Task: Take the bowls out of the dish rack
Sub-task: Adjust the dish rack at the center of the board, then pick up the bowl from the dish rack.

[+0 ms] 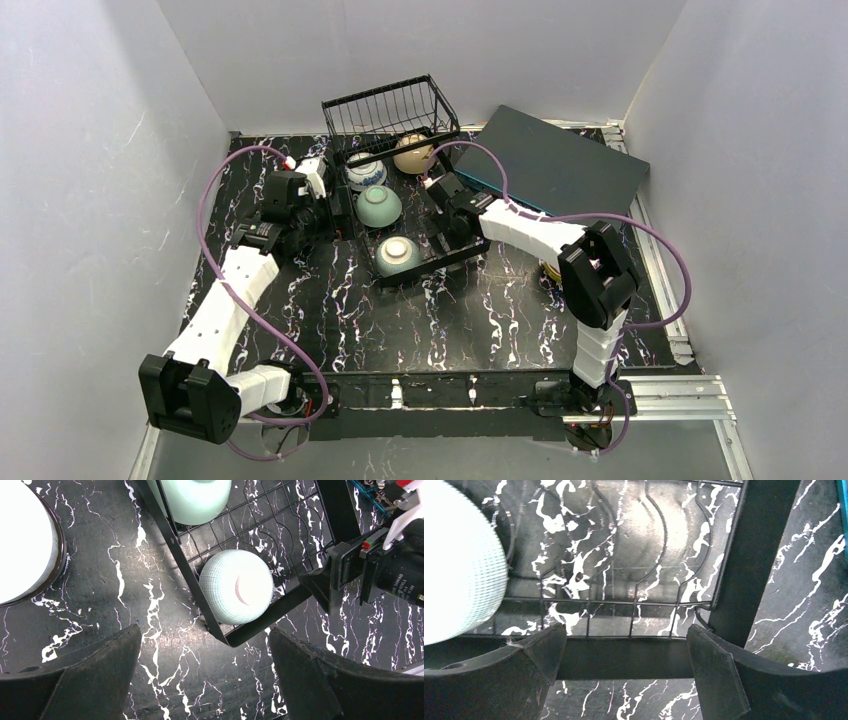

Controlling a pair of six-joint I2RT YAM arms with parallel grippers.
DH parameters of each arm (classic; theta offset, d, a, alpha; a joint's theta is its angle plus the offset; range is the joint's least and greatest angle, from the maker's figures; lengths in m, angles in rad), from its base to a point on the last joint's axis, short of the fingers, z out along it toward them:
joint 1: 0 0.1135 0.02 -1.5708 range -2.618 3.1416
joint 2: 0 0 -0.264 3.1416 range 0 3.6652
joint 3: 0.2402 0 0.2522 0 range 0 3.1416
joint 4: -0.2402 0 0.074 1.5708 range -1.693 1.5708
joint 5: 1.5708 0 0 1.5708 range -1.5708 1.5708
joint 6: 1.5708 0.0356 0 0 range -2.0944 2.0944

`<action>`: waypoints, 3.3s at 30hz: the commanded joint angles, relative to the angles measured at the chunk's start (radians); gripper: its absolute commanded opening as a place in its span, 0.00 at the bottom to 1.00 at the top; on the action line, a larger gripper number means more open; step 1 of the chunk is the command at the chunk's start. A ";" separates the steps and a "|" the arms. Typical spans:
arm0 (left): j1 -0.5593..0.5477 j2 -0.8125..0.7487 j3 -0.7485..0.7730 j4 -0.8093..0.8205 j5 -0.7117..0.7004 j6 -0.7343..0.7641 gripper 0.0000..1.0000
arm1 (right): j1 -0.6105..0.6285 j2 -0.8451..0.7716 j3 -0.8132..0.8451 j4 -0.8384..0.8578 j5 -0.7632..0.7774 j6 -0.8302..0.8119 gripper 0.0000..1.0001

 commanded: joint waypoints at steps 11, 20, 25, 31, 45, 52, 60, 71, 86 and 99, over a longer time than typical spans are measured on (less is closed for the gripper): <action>-0.026 0.015 -0.014 0.007 0.025 -0.012 0.98 | 0.004 -0.041 0.084 0.139 -0.385 0.203 0.99; -0.029 0.022 -0.015 0.009 0.018 -0.019 0.98 | 0.004 -0.046 -0.030 0.397 -0.478 0.440 0.99; -0.030 0.022 -0.015 0.009 0.022 -0.019 0.98 | 0.004 -0.014 -0.041 0.429 -0.485 0.477 0.99; -0.031 0.022 -0.015 0.009 0.022 -0.021 0.98 | -0.004 0.014 -0.079 0.459 -0.491 0.506 0.99; -0.032 0.026 -0.015 0.011 0.029 -0.023 0.98 | -0.020 0.057 -0.147 0.520 -0.541 0.547 0.99; -0.032 0.027 -0.015 0.012 0.027 -0.021 0.98 | -0.020 0.092 -0.153 0.553 -0.568 0.565 0.99; -0.032 0.030 -0.017 0.011 0.028 -0.021 0.98 | -0.024 0.131 -0.183 0.622 -0.610 0.588 0.99; -0.032 0.033 -0.017 0.012 0.026 -0.022 0.98 | -0.053 0.084 -0.285 0.779 -0.655 0.629 0.88; -0.032 0.036 -0.018 0.012 0.025 -0.023 0.98 | -0.094 0.018 -0.324 0.842 -0.679 0.625 0.67; -0.032 0.036 -0.018 0.012 0.027 -0.023 0.98 | -0.142 -0.036 -0.346 0.795 -0.643 0.566 0.53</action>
